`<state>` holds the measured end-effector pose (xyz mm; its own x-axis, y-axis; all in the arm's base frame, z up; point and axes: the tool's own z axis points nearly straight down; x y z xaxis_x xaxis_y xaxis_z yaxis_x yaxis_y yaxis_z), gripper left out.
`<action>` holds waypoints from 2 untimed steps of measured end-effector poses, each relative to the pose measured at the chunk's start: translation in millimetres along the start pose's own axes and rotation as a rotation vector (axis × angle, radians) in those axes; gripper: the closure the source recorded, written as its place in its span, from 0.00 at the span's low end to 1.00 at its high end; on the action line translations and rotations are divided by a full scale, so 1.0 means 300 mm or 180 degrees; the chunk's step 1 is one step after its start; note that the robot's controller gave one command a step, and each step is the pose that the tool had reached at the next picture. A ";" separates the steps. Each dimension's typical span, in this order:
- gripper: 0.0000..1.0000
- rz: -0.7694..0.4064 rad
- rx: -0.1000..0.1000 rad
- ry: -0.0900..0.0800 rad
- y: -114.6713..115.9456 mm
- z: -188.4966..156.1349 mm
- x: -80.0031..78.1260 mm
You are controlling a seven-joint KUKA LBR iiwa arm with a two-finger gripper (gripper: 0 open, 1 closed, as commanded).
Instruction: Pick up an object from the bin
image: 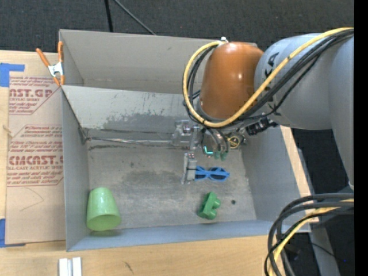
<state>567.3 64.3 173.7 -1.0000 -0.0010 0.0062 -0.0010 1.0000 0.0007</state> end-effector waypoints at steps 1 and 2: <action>0.00 -0.0303 0.0005 0.0020 -0.033 0.295 0.243; 1.00 -0.0302 0.0001 -0.0016 -0.031 0.281 0.229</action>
Offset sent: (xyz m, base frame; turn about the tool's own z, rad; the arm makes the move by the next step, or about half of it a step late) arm -0.0687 -0.0101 -0.0830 -0.0941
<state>498.2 54.9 89.9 -0.9954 -0.0957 0.0013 -0.0957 0.9954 0.0008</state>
